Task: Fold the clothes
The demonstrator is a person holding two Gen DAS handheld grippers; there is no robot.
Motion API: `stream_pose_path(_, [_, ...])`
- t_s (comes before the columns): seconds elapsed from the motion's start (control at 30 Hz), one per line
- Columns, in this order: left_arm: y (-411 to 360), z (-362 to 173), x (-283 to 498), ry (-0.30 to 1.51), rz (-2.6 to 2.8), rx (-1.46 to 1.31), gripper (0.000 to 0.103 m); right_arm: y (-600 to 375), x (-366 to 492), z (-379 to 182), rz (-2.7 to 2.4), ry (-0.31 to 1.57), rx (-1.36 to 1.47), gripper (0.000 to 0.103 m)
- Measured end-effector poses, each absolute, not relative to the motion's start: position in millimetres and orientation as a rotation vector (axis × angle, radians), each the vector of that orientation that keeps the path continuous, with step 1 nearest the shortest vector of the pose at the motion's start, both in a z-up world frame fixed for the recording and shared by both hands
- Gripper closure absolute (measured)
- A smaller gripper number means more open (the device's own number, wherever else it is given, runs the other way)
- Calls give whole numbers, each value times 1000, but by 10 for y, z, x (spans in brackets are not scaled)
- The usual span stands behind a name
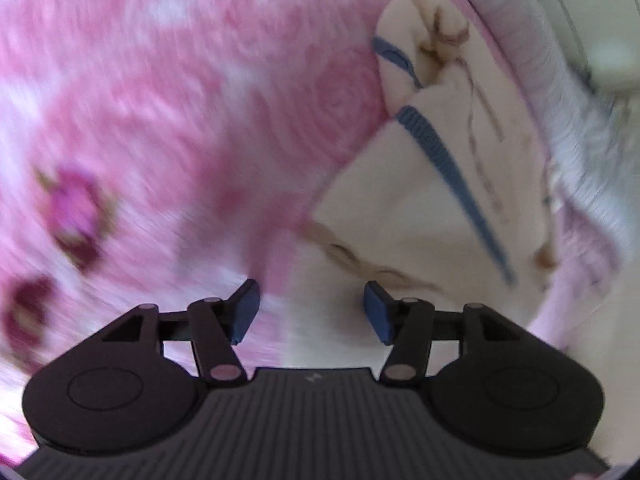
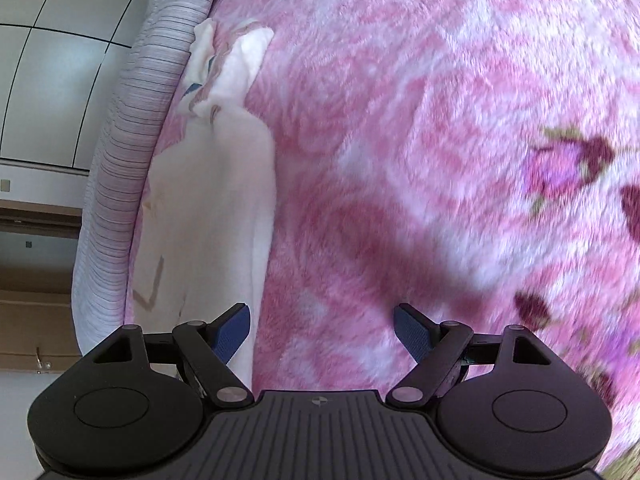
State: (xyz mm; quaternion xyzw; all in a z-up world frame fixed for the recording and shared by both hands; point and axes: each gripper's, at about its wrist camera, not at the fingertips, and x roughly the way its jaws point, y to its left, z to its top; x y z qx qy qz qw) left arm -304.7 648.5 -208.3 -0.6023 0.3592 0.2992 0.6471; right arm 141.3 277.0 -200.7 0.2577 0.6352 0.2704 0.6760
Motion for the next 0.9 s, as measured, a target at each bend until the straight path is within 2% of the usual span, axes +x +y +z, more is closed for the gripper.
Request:
stream_pose_path(0.03, [6467, -2098, -3012, 802, 667, -1385, 71, 2776, 1395, -2003, 605, 1426, 579, 21])
stream_pose_path(0.07, [6456, -2084, -2950, 804, 638, -1379, 95, 2784, 1387, -2001, 600, 1427, 580, 21])
stream_pose_path(0.23, [6750, -1446, -2497, 697, 482, -1206, 96, 2878, 1364, -1961, 608, 1432, 588, 21])
stream_pose_path(0.37, [7500, -858, -2062, 551, 458, -1011, 97, 3149, 1338, -1851, 684, 1396, 537, 21])
stream_pose_path(0.5, [8291, -582, -1616, 507, 563, -876, 97, 3495, 1340, -1760, 779, 1360, 484, 21])
stream_pose_path(0.63, [8762, -774, -1389, 557, 678, -889, 97, 3854, 1330, -1819, 838, 1362, 463, 21])
stream_pose_path(0.77, [8779, -1055, -1388, 617, 697, -907, 97, 4188, 1312, -1956, 875, 1368, 490, 22])
stream_pose_path(0.9, [8776, -1252, -1511, 637, 710, -945, 96, 4457, 1330, -2104, 872, 1347, 529, 32])
